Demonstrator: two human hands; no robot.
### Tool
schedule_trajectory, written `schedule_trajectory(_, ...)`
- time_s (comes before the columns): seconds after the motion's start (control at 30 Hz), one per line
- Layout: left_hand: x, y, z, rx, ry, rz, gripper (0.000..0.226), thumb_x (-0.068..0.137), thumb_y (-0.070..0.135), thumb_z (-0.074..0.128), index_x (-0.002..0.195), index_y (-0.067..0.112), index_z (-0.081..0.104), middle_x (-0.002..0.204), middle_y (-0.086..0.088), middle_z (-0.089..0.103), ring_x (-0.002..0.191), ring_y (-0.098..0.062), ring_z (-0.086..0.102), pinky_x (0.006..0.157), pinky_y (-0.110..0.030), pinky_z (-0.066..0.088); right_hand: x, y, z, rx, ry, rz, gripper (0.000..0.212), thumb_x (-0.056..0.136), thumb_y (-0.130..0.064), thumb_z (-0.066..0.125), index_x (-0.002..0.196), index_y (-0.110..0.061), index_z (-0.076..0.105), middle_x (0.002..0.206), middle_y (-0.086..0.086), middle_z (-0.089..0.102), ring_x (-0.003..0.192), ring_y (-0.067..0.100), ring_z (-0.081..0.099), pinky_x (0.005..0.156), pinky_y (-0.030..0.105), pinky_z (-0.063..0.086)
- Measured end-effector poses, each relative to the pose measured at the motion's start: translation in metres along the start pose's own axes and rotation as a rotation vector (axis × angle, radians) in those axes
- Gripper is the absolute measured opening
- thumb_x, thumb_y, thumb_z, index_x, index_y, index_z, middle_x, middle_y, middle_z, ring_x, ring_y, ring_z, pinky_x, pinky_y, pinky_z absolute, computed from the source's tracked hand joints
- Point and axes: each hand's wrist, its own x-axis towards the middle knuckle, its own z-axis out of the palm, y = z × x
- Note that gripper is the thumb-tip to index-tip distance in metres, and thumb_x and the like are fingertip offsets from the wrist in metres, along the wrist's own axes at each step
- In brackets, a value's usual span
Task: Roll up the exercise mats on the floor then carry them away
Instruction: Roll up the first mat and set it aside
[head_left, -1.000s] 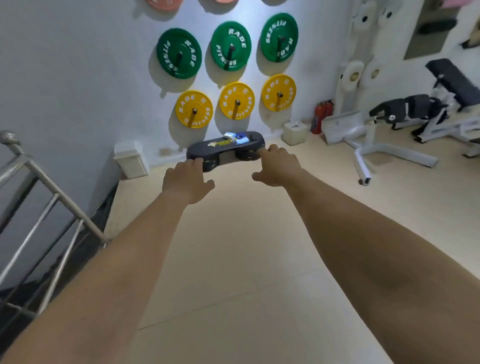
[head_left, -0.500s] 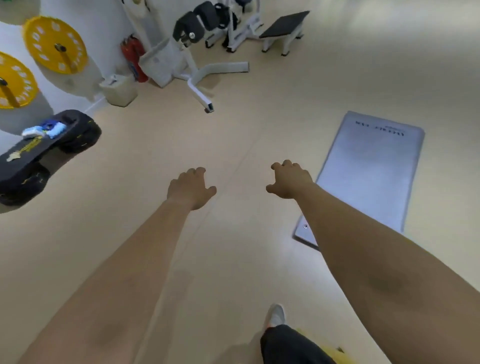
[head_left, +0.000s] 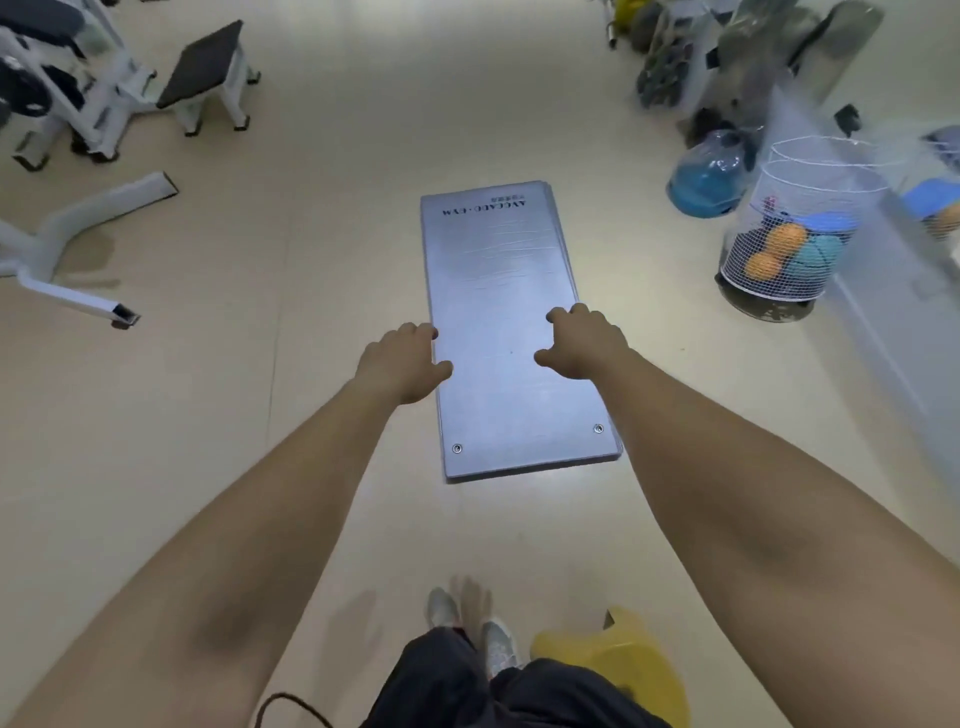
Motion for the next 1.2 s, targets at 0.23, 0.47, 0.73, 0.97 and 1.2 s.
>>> schedule_trajectory(0.23, 0.117, 0.064, 0.008, 0.015, -0.089, 0.163, 0.053, 0.103, 0.04, 0.049, 0.151, 0.019, 0.042, 0.153, -0.007, 0.044, 0.132, -0.03, 0.05, 0.101, -0.043, 0.042, 0.061, 0.065, -0.019, 0.039, -0.021, 0.168, 0.065, 0.095, -0.041, 0.062, 0.152, -0.017, 0.04, 0.145, 0.012, 0.044, 0.129, 0.034, 0.047, 0.097, 0.043, 0.044)
schedule_trajectory(0.47, 0.224, 0.089, 0.028, -0.039, -0.201, 0.125, 0.052, 0.103, 0.039, 0.049, 0.151, 0.018, 0.043, 0.151, -0.008, 0.045, 0.131, -0.031, 0.051, 0.102, -0.043, 0.042, 0.155, 0.095, -0.017, 0.066, -0.092, 0.182, 0.063, 0.095, -0.038, 0.06, 0.152, -0.017, 0.041, 0.146, 0.012, 0.043, 0.13, 0.034, 0.046, 0.097, 0.043, 0.044)
schedule_trajectory(0.73, 0.312, 0.115, 0.174, -0.161, -0.264, -0.07, 0.047, 0.104, 0.037, 0.047, 0.146, 0.018, 0.047, 0.145, -0.006, 0.048, 0.124, -0.029, 0.054, 0.095, -0.04, 0.045, 0.299, 0.176, 0.092, 0.048, -0.192, 0.023, 0.058, 0.097, -0.037, 0.058, 0.15, -0.018, 0.043, 0.145, 0.011, 0.046, 0.127, 0.033, 0.049, 0.093, 0.042, 0.047)
schedule_trajectory(0.97, 0.378, 0.132, 0.447, -0.305, -0.374, -0.336, 0.051, 0.101, 0.035, 0.052, 0.148, 0.017, 0.044, 0.147, -0.006, 0.048, 0.127, -0.028, 0.052, 0.103, -0.043, 0.047, 0.411, 0.278, 0.343, -0.094, -0.389, -0.129, 0.058, 0.099, -0.038, 0.054, 0.15, -0.016, 0.04, 0.141, 0.012, 0.046, 0.126, 0.033, 0.047, 0.091, 0.041, 0.041)
schedule_trajectory(1.2, 0.418, 0.086, 0.694, -0.048, -0.348, -0.269, 0.071, 0.09, 0.032, 0.065, 0.152, 0.019, 0.034, 0.156, -0.008, 0.032, 0.143, -0.033, 0.028, 0.108, -0.042, 0.036, 0.454, 0.331, 0.59, -0.047, -0.314, -0.166, 0.062, 0.097, -0.037, 0.056, 0.151, -0.017, 0.033, 0.136, 0.013, 0.047, 0.121, 0.035, 0.047, 0.085, 0.043, 0.039)
